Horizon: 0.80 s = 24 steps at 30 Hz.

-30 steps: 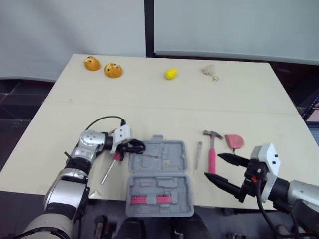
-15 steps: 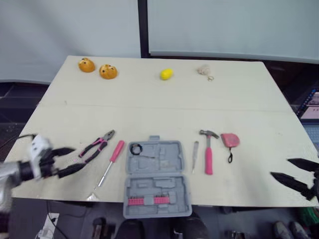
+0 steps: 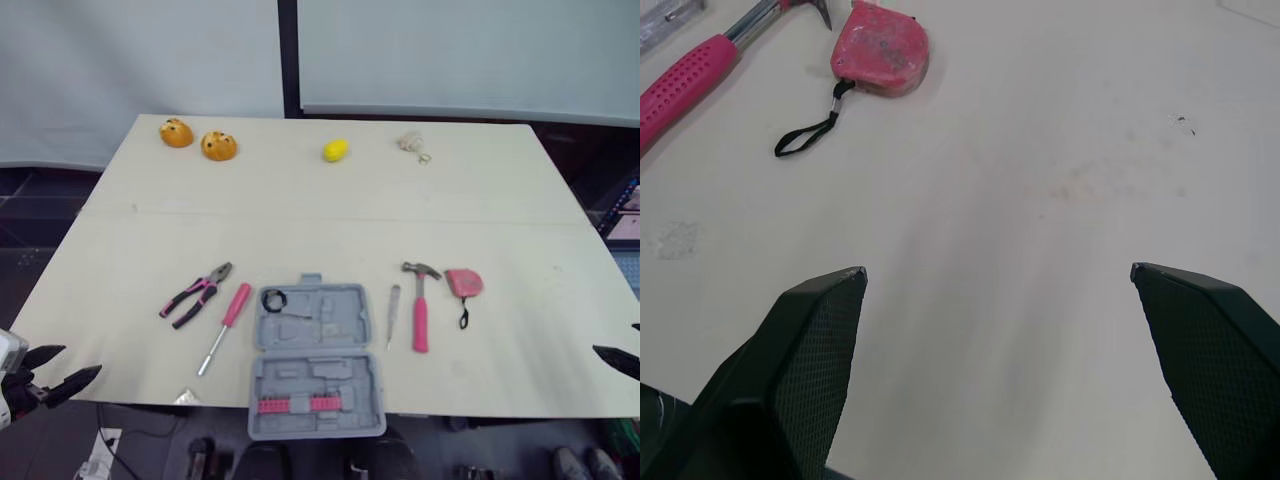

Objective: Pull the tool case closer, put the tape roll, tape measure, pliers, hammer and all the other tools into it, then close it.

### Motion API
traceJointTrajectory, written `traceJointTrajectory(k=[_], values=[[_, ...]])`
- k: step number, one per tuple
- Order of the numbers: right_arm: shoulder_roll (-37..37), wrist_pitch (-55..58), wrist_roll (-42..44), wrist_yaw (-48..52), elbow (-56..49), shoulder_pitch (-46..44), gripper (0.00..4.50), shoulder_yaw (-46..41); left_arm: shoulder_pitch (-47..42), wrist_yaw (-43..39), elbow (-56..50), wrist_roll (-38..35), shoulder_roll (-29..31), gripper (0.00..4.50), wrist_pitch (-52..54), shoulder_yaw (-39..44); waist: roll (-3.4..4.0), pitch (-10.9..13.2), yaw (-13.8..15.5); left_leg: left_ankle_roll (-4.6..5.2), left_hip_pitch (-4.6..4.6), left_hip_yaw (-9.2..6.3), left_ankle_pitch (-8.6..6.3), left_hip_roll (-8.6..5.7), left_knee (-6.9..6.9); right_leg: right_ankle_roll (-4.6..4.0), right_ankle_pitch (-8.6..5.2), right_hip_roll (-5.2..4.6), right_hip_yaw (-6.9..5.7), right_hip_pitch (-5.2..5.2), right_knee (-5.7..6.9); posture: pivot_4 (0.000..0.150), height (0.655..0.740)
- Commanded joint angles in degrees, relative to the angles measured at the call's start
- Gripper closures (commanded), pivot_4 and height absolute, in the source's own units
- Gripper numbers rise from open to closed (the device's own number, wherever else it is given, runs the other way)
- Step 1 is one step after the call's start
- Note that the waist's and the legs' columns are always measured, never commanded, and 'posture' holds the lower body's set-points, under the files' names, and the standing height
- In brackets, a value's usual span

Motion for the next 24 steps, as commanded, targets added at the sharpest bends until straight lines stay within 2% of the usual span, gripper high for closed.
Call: traceJointTrajectory(k=[1, 5, 9, 13, 17, 21, 24], values=[[1.51, -2.59, -0.08, 0.85, 0.68, -0.99, 0.00, -0.10, -1.73, 0.98, -0.74, 0.21, 1.21, 0.02, -1.24, -0.58, 0.00, 0.00, -0.01, -0.02, 0.00, 0.00, 0.01, 0.01, -0.01, -0.01, -0.01, 0.01, -0.01, 0.00, 0.00, 0.150, 0.7292], [11.38, 0.44, 2.33, -7.57, -11.92, -1.22, 0.00, 2.19, -6.33, -2.78, -13.23, -4.25, 1.18, 0.02, 4.73, -7.16, -0.10, -0.07, 0.20, -0.15, 0.05, 0.02, 0.04, 0.05, -0.10, -0.05, -0.03, 0.04, 0.00, 0.01, 0.03, 0.150, 0.7292], [19.28, 4.74, 2.04, -16.49, -25.34, -0.28, 0.00, 6.50, -13.76, -5.75, -23.08, -8.87, 1.31, 0.02, 11.43, -15.60, 0.38, -0.17, 0.06, -0.32, 0.06, 0.07, 0.05, -0.04, -0.09, -0.04, -0.03, -0.08, 0.10, -0.02, 0.23, 0.150, 0.7292], [25.70, 10.53, 2.20, -27.27, -33.96, -2.49, 0.00, 10.45, -21.78, -7.25, -27.19, -13.01, -0.67, 0.02, 17.09, -22.33, 0.53, -0.25, -0.64, -0.42, 0.18, 0.26, 0.11, 0.04, -0.12, -0.09, -0.05, 0.19, 0.29, -0.04, 0.31, 0.150, 0.7292], [30.52, 15.74, -0.98, -36.57, -38.00, -7.37, 0.00, 18.23, -32.26, -10.94, -28.57, -12.16, -5.08, 0.02, 16.41, -33.23, 0.48, -0.30, -1.00, -0.49, 0.26, 0.53, 0.25, -0.03, -0.25, -0.11, -0.07, 0.32, 0.58, -0.04, 0.42, 0.150, 0.7292], [33.13, 19.51, -2.89, -43.00, -37.42, -13.41, 0.00, 22.24, -38.08, -12.71, -28.54, -11.99, -7.67, 0.02, 15.42, -36.91, 0.45, -0.28, -1.58, -0.51, 0.24, 0.72, 0.32, -0.07, -0.25, -0.13, -0.08, 0.56, 0.81, -0.08, 0.47, 0.150, 0.7292], [34.22, 23.03, -5.12, -47.16, -35.95, -19.18, 0.00, 25.99, -41.54, -14.44, -28.25, -11.93, -8.90, 0.02, 14.73, -39.14, 0.45, -0.28, -1.62, -0.59, 0.35, 0.74, 0.30, -0.05, -0.26, -0.19, -0.11, 1.12, 1.28, -0.11, 0.46, 0.150, 0.7292]])
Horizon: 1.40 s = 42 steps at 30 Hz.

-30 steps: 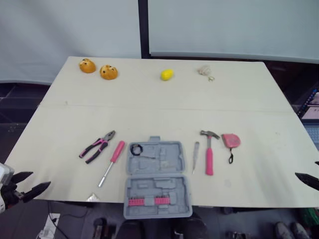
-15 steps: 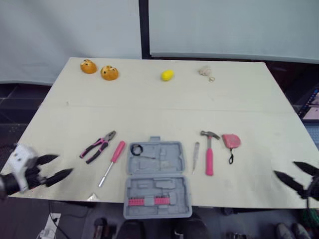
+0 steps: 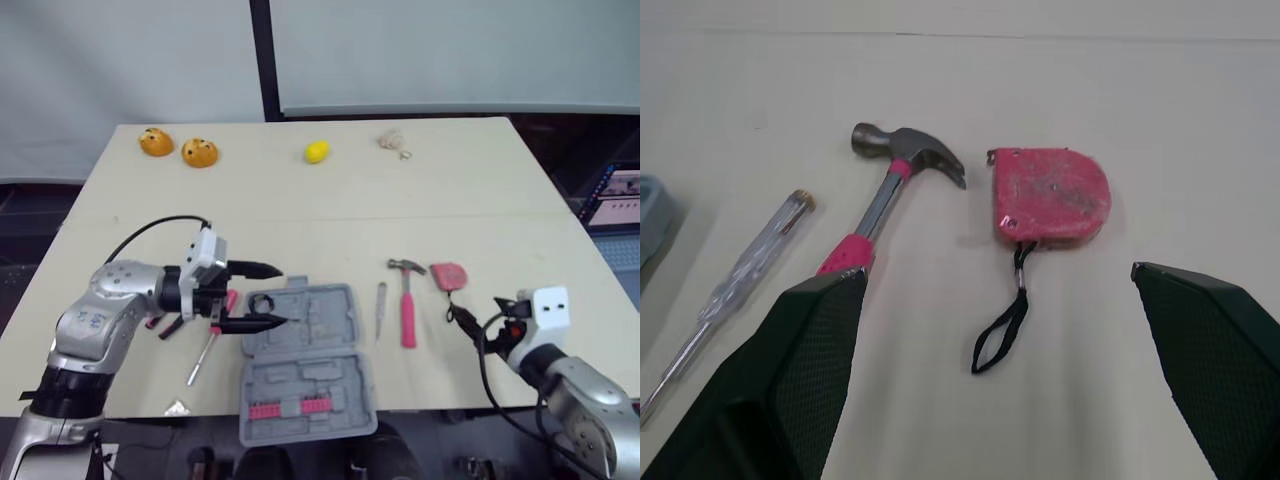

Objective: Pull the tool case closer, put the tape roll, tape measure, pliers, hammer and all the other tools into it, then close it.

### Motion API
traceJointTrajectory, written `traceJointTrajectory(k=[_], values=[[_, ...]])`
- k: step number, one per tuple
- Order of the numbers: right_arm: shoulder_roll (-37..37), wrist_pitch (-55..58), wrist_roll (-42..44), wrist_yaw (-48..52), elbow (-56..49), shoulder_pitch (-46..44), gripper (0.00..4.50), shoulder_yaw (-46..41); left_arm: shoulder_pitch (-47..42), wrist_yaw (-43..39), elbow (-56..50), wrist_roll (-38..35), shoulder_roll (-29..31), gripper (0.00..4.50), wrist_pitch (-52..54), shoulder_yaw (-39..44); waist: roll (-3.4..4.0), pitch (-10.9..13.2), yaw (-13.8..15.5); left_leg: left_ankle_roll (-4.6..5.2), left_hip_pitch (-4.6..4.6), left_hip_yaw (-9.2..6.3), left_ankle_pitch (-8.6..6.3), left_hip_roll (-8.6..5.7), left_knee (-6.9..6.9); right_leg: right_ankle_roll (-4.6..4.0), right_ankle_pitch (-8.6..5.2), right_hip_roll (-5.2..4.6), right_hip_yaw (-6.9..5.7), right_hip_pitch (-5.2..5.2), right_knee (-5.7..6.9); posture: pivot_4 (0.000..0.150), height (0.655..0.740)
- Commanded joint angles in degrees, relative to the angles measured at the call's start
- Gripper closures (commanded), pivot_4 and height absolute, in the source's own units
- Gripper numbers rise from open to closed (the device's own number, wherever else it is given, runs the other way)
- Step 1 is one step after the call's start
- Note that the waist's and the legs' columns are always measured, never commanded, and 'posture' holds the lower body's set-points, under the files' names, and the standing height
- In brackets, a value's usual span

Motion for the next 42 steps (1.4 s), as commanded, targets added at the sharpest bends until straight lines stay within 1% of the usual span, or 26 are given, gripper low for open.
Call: traceJointTrajectory(k=[1, 5, 8, 13, 25, 28, 29, 40, 41, 42], values=[[0.86, 2.83, -2.38, -4.71, 0.33, -5.22, 0.00, 3.25, -2.92, -2.35, -1.11, -0.69, -0.78, 0.02, -1.41, -1.40, 0.00, 0.00, 0.01, -0.02, 0.00, 0.01, 0.01, 0.01, 0.00, 0.00, 0.00, 0.11, 0.07, -0.02, 0.00, 0.150, 0.7292], [1.55, 3.91, -4.26, -6.53, 3.49, -8.86, 0.00, 5.30, -3.39, -3.32, 0.06, -0.03, -0.88, 0.02, -2.53, -1.67, -0.01, 0.00, 0.11, -0.05, 0.10, 0.13, 0.03, 0.05, -0.04, -0.03, -0.02, 0.16, 0.26, -0.05, 0.04, 0.150, 0.7292], [3.04, 3.62, -5.06, -8.24, 7.30, -11.51, 0.00, 5.03, -3.11, -3.25, 1.03, 0.54, -0.82, 0.02, -3.37, -1.42, -0.01, 0.01, 0.12, -0.04, 0.09, 0.17, 0.03, 0.06, -0.04, -0.02, -0.01, 0.17, 0.27, -0.11, 0.02, 0.150, 0.7292], [3.17, 3.00, -6.47, -7.49, 10.85, -11.38, 0.00, 6.75, -2.50, -3.27, 1.04, 1.21, -0.50, 0.02, -4.59, -1.20, -0.01, 0.01, 0.14, -0.03, 0.09, 0.21, 0.03, 0.08, -0.04, -0.02, -0.01, 0.16, 0.32, -0.12, 0.03, 0.150, 0.7292], [4.69, 1.41, -7.16, -7.64, 19.66, -14.59, 0.00, 6.45, -2.26, -2.24, 1.14, 1.32, 0.20, 0.02, -5.73, -0.09, -0.01, 0.01, -0.02, -0.04, 0.10, 0.31, 0.03, 0.15, -0.11, -0.02, -0.01, 0.14, 0.43, -0.18, 0.05, 0.150, 0.7292], [4.85, 0.83, -7.85, -7.61, 21.29, -14.84, 0.86, 6.92, -2.27, -2.11, 0.95, 1.27, 0.30, 0.00, -5.69, 0.04, -0.01, 0.01, 0.00, -0.04, 0.09, 0.32, 0.03, 0.16, -0.12, -0.02, -0.01, 0.14, 0.43, -0.20, 0.03, 0.150, 0.7292], [4.94, 0.68, -8.03, -7.75, 21.68, -14.82, 1.24, 6.89, -2.16, -2.08, 0.82, 1.31, 0.37, 0.00, -5.77, 0.07, -0.01, 0.01, 0.00, -0.04, 0.09, 0.32, 0.03, 0.17, -0.12, -0.02, -0.01, 0.14, 0.43, -0.21, 0.03, 0.150, 0.7292], [5.26, -1.42, -9.16, -7.41, 24.77, -15.46, 1.24, 7.59, -2.35, -1.57, 0.80, 1.43, 0.43, 0.00, -5.98, -0.04, -0.02, 0.01, -0.02, -0.04, 0.10, 0.34, 0.03, 0.20, -0.13, -0.01, -0.01, 0.12, 0.46, -0.21, 0.02, 0.150, 0.7292], [5.23, -1.54, -9.31, -7.39, 25.09, -15.54, 1.79, 7.69, -2.50, -1.55, 0.90, 1.45, 0.43, 0.00, -5.95, -0.09, -0.02, 0.01, -0.03, -0.04, 0.10, 0.34, 0.03, 0.20, -0.14, -0.01, -0.01, 0.12, 0.46, -0.21, 0.02, 0.150, 0.7292], [5.24, -1.61, -9.42, -7.36, 25.29, -15.57, 2.12, 7.73, -2.59, -1.54, 0.96, 1.46, 0.43, 0.00, -5.92, -0.13, -0.02, 0.01, -0.07, -0.04, 0.10, 0.34, 0.03, 0.20, -0.14, -0.01, -0.01, 0.12, 0.47, -0.21, 0.02, 0.150, 0.7292]])
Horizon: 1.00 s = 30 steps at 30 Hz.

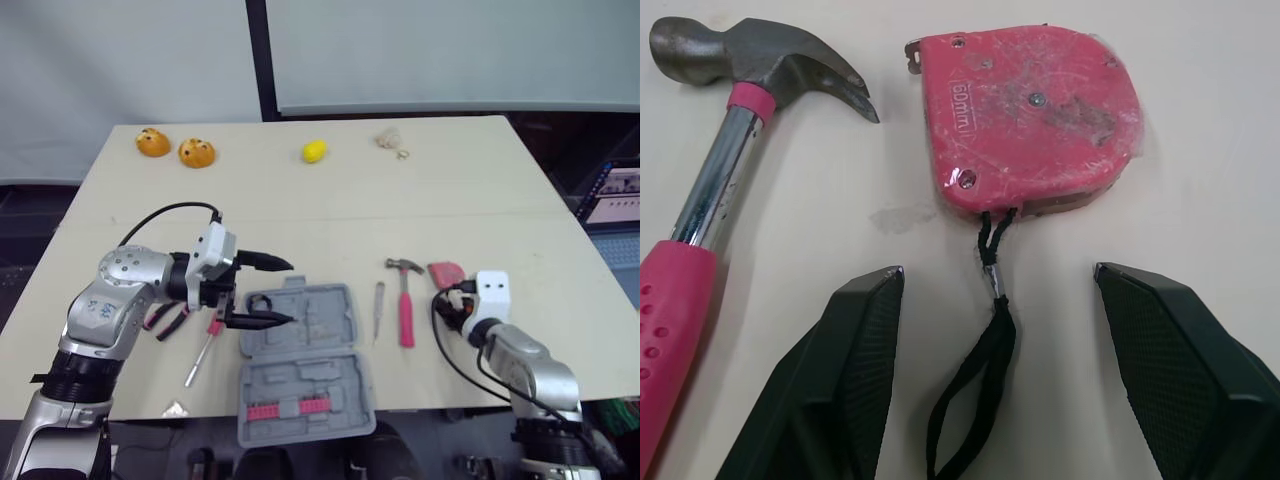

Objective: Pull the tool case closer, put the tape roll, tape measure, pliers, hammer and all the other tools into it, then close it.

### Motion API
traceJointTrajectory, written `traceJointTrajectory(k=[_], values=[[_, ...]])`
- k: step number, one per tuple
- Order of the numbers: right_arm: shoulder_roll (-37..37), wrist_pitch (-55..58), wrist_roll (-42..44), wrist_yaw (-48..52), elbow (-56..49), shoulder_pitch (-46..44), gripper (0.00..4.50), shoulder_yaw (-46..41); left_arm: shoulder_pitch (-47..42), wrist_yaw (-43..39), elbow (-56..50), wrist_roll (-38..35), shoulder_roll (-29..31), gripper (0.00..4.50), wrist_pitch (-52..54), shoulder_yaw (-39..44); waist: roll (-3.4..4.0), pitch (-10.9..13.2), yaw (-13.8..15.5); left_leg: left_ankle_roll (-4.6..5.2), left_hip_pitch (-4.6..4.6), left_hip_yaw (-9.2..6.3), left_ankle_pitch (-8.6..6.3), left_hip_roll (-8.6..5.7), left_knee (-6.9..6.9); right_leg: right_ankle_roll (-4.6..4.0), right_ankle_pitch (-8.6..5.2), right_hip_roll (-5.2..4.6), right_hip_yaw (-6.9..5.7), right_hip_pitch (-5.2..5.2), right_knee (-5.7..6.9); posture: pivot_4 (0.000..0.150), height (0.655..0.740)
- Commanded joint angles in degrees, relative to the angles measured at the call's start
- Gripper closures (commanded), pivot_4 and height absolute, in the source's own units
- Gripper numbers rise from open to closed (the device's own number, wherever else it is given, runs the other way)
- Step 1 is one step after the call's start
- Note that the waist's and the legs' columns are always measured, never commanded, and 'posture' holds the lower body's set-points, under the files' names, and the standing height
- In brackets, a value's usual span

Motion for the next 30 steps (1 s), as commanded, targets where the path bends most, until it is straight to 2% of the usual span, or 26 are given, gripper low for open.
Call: traceJointTrajectory(k=[1, 2, 10, 15, 21, 25, 30], values=[[0.31, -0.86, -0.67, -0.04, 0.96, -0.16, 2.54, 0.27, -0.69, 0.26, -1.19, -0.19, 0.74, 0.00, -0.41, 1.48, 0.00, 0.00, -0.09, 0.00, 0.00, 0.01, 0.00, 0.00, 0.00, 0.00, 0.00, 0.00, 0.00, 0.00, 0.00, 0.150, 0.7292], [0.69, -0.45, -0.13, 0.31, 1.03, -0.08, 2.95, -0.02, -0.91, 0.28, -1.05, -0.10, 0.75, 0.00, -0.39, 1.42, 0.00, 0.00, -0.12, 0.00, 0.00, 0.01, 0.00, 0.01, 0.00, 0.00, 0.00, 0.00, 0.01, 0.00, 0.00, 0.150, 0.7292], [1.37, -1.63, -0.42, 0.60, 1.54, 0.77, 2.95, -0.34, -1.70, -0.18, 0.23, 0.83, 0.76, 0.00, -1.05, 1.22, -0.01, 0.00, -0.15, -0.01, 0.02, 0.03, 0.00, 0.02, -0.03, 0.00, 0.00, -0.01, 0.03, 0.00, -0.02, 0.150, 0.7292], [0.77, -2.75, -0.22, 1.82, 2.21, 0.61, 4.46, -0.12, -1.92, -0.42, 0.30, 0.85, 0.62, 0.00, -1.15, 1.20, -0.01, 0.00, -0.18, -0.01, 0.03, 0.04, 0.00, 0.02, -0.05, 0.00, 0.00, 0.00, 0.05, 0.00, -0.03, 0.150, 0.7292], [0.14, -1.94, 0.53, 3.64, -0.57, 2.76, 4.46, 0.13, -0.56, -1.57, -0.98, -0.05, 2.24, 0.00, -0.14, 2.17, -0.01, 0.00, -0.12, -0.01, 0.03, 0.04, 0.00, 0.04, -0.10, 0.00, 0.00, -0.01, 0.04, 0.00, -0.08, 0.150, 0.7292], [-1.14, 0.40, 2.29, 5.72, -6.62, 6.58, 4.46, -0.20, 2.19, -4.24, -2.79, -1.17, 6.12, 0.00, 0.34, 3.44, -0.01, 0.00, -0.16, -0.03, 0.03, 0.04, -0.01, 0.14, -0.22, -0.01, -0.01, 0.01, 0.04, -0.05, -0.16, 0.150, 0.7292], [-3.83, 4.67, 5.13, 8.40, -16.04, 14.01, 4.46, -1.17, 3.77, -6.39, -3.69, -0.96, 8.21, 0.00, -0.34, 3.38, -0.03, 0.01, 0.27, -0.02, 0.02, 0.02, -0.02, 0.11, -0.22, 0.01, 0.00, -0.05, 0.01, -0.08, -0.21, 0.150, 0.7292]])
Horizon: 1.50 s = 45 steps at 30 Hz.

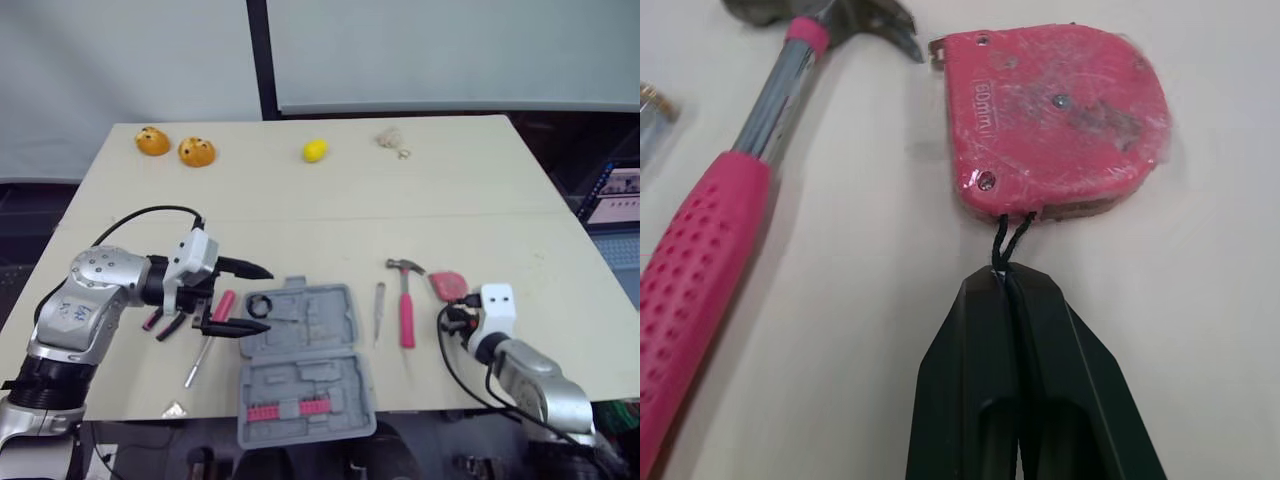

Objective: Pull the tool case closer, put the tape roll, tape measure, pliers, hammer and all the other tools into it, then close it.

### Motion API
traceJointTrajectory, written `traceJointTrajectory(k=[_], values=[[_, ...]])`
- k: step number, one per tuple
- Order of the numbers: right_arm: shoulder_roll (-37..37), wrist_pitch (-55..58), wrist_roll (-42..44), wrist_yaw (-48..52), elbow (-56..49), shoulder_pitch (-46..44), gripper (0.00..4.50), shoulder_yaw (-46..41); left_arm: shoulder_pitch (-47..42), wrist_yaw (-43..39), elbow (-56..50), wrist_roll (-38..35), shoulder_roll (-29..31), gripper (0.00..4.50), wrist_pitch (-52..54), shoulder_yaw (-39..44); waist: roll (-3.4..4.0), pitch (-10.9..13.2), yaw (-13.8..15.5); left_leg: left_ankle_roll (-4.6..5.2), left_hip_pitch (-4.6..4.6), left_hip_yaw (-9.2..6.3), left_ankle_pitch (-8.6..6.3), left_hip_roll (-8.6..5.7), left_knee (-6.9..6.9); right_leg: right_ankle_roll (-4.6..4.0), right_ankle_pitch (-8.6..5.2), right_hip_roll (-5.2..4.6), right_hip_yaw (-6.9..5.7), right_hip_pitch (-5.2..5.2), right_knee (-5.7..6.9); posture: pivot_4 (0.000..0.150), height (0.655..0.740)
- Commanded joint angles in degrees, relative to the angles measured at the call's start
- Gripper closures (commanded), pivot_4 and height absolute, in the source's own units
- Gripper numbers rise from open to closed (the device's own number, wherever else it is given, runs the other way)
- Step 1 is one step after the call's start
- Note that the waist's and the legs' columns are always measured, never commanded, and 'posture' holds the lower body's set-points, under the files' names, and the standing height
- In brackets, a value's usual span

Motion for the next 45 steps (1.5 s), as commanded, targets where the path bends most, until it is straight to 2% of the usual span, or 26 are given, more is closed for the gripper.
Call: traceJointTrajectory(k=[1, 10, 16, 43, 45], values=[[-2.36, 3.55, 2.99, 3.22, -7.80, 5.72, 4.46, -1.05, 0.66, -1.70, -2.60, -1.44, 1.27, 0.00, -0.60, 1.35, 0.00, 0.00, 0.09, 0.00, 0.00, -0.01, 0.00, -0.01, 0.00, 0.00, 0.00, -0.01, -0.02, 0.00, -0.03, 0.150, 0.7292], [-3.77, 7.98, 7.44, 4.52, -20.80, 20.62, 4.46, -0.78, 3.39, -4.74, -6.04, -2.73, 3.51, 0.00, 0.57, 0.96, -0.08, 0.04, -0.23, -0.06, 0.01, 0.01, -0.03, 0.02, -0.12, -0.01, 0.00, 0.06, 0.05, 0.02, -0.04, 0.150, 0.7292], [-3.19, 8.30, 8.49, 4.17, -25.30, 26.94, 4.46, 0.14, 2.89, -5.61, -5.35, -2.30, 3.56, 0.00, 0.49, 0.64, -0.21, 0.09, -0.07, -0.06, 0.01, 0.00, -0.04, 0.00, -0.13, -0.01, 0.00, 0.01, 0.05, 0.02, -0.08, 0.150, 0.7292], [-4.21, 5.59, 9.48, 5.21, -29.19, 35.26, 4.46, 0.58, 2.33, -4.44, -5.51, -1.82, 1.94, 0.00, 0.52, -0.39, -0.25, 0.09, 0.01, 0.01, -0.05, -0.02, -0.08, 0.01, -0.25, 0.02, 0.01, 0.05, 0.00, 0.02, -0.36, 0.150, 0.7292], [-6.45, 7.93, 12.32, 7.15, -31.72, 35.49, 3.92, -2.45, 2.43, -4.23, -5.64, -1.84, 1.86, 0.00, 0.47, -0.36, -0.24, 0.09, -0.01, 0.01, -0.05, -0.02, -0.08, 0.00, -0.25, 0.02, 0.01, 0.05, 0.00, 0.02, -0.37, 0.150, 0.7292]])
